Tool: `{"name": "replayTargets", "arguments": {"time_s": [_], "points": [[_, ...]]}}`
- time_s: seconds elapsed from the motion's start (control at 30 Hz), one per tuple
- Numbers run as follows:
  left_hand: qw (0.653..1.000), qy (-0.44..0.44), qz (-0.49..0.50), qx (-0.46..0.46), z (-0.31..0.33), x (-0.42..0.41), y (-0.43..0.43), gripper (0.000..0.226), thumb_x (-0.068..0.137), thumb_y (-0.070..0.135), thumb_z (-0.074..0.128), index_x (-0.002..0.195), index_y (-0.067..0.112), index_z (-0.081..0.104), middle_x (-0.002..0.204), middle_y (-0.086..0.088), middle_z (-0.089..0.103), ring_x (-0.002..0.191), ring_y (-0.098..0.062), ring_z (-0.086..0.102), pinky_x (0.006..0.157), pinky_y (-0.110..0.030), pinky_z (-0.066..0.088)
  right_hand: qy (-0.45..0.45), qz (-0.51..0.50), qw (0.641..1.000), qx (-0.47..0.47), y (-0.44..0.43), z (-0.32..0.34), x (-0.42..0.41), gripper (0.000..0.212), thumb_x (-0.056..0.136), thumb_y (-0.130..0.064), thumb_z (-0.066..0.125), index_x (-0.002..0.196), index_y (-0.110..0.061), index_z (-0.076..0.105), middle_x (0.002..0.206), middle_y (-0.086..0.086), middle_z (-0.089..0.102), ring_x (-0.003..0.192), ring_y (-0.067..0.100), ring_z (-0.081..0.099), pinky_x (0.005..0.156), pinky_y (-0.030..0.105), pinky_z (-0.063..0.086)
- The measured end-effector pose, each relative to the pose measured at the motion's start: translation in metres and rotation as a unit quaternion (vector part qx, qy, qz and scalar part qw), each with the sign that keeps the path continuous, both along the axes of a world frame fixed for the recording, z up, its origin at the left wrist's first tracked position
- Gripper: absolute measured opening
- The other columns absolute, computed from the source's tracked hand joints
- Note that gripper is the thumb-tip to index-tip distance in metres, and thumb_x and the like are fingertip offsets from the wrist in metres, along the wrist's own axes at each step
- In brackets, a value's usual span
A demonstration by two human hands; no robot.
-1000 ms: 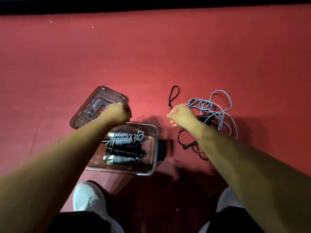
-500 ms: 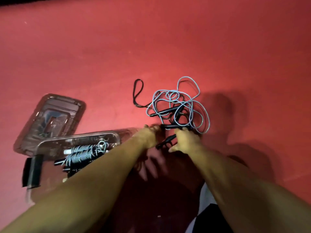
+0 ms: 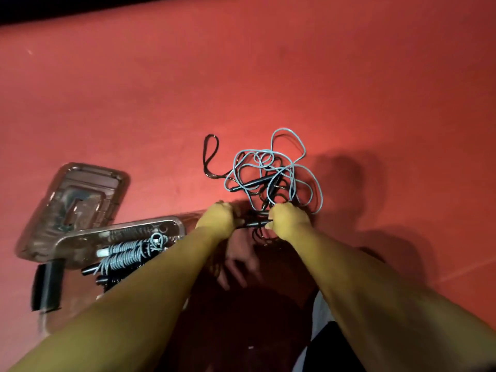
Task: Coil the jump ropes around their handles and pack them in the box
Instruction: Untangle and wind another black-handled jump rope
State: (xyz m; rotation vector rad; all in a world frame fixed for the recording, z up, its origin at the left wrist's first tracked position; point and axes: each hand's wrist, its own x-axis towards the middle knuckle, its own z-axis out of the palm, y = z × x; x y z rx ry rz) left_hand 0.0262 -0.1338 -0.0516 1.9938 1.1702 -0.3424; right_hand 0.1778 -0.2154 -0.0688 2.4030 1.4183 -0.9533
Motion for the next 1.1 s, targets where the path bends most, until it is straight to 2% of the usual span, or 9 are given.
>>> {"name": "replayTargets", "arguments": {"time_s": [0.17,0.3,0.37,0.57,0.67,0.73,0.83,0.93,1.1], "points": [[0.993,-0.1,0.028,0.06,0.097,-0.001,0.035,0.022,0.089,0.024,0.07,0.081,0.004,0.066,0.075,-0.012,0.065,0.074,-0.027,0.057,0.07,-0.033,0.043,0.1,-0.034,0.992,0.068,0.022,0.077,0.011,0.029,0.094,-0.028,0.059,0.102,-0.003,0.072,0.098,0.016,0.067,0.096,0.028,0.061,0.084,0.03,0.045],[0.987,-0.109,0.005,0.12,0.184,-0.025,0.049,0.013,0.088,0.023,0.072,0.083,0.011,0.069,0.082,-0.013,0.069,0.081,-0.03,0.062,0.067,-0.028,0.041,0.21,-0.058,0.959,0.179,0.039,0.175,0.013,0.029,0.094,-0.014,0.059,0.066,-0.012,0.062,0.061,0.003,0.063,0.053,0.01,0.054,0.055,0.021,0.042],[0.987,-0.087,-0.012,0.131,0.215,-0.041,0.048,0.01,0.087,0.023,0.072,0.087,0.013,0.072,0.088,-0.012,0.072,0.083,-0.026,0.063,0.066,-0.028,0.04,0.206,-0.036,0.954,0.213,0.044,0.224,0.007,0.022,0.094,-0.018,0.061,0.075,-0.007,0.067,0.058,0.004,0.065,0.043,0.006,0.047,0.046,0.02,0.036],[0.958,-0.196,0.0,0.208,0.296,-0.091,0.026,0.051,0.08,0.04,0.078,0.12,0.018,0.054,0.108,0.0,0.059,0.098,-0.017,0.057,0.081,-0.029,0.044,0.171,0.149,0.937,0.267,0.033,0.361,-0.041,0.019,0.092,-0.026,0.064,0.086,-0.008,0.068,0.063,0.005,0.064,0.056,0.015,0.057,0.058,0.026,0.043],[0.949,-0.28,-0.013,0.143,0.327,-0.11,0.005,0.035,0.089,0.033,0.07,0.118,0.019,0.057,0.106,0.009,0.068,0.103,-0.011,0.064,0.092,-0.031,0.05,0.189,0.165,0.892,0.375,0.023,0.398,-0.066,0.027,0.093,-0.033,0.064,0.079,-0.009,0.064,0.063,0.004,0.055,0.057,0.012,0.047,0.058,0.03,0.037],[0.931,-0.361,0.007,0.043,0.339,-0.118,-0.008,0.013,0.097,0.02,0.062,0.105,0.01,0.057,0.082,0.005,0.069,0.078,-0.018,0.064,0.077,-0.034,0.053,0.249,0.115,0.857,0.436,0.021,0.408,-0.074,0.032,0.092,-0.032,0.065,0.071,-0.009,0.059,0.064,0.005,0.047,0.059,0.012,0.041,0.058,0.03,0.033],[0.891,-0.441,0.092,-0.058,0.349,-0.133,-0.016,0.019,0.087,0.024,0.061,0.089,0.007,0.052,0.056,0.004,0.038,0.047,-0.013,0.033,0.045,-0.023,0.029,0.411,0.006,0.804,0.43,0.021,0.404,-0.089,0.023,0.09,-0.025,0.068,0.069,-0.019,0.06,0.073,0.003,0.053,0.077,0.015,0.055,0.075,0.034,0.05],[0.805,-0.529,0.179,-0.201,0.357,-0.141,-0.016,0.013,0.084,0.018,0.059,0.082,0.013,0.048,0.058,0.003,0.023,0.044,-0.008,0.017,0.039,-0.018,0.014,0.501,-0.07,0.762,0.405,0.032,0.384,-0.104,0.016,0.093,-0.019,0.063,0.077,-0.021,0.061,0.087,0.003,0.061,0.095,0.017,0.061,0.089,0.039,0.049],[0.566,-0.697,0.295,-0.326,0.37,-0.167,0.025,0.014,0.087,0.019,0.054,0.075,0.015,0.048,0.053,0.008,0.02,0.037,-0.004,0.024,0.032,-0.016,0.018,0.499,-0.001,0.831,0.246,0.04,0.359,-0.114,0.025,0.102,-0.02,0.046,0.081,-0.01,0.054,0.063,0.009,0.059,0.073,0.03,0.068,0.076,0.035,0.054]]}}
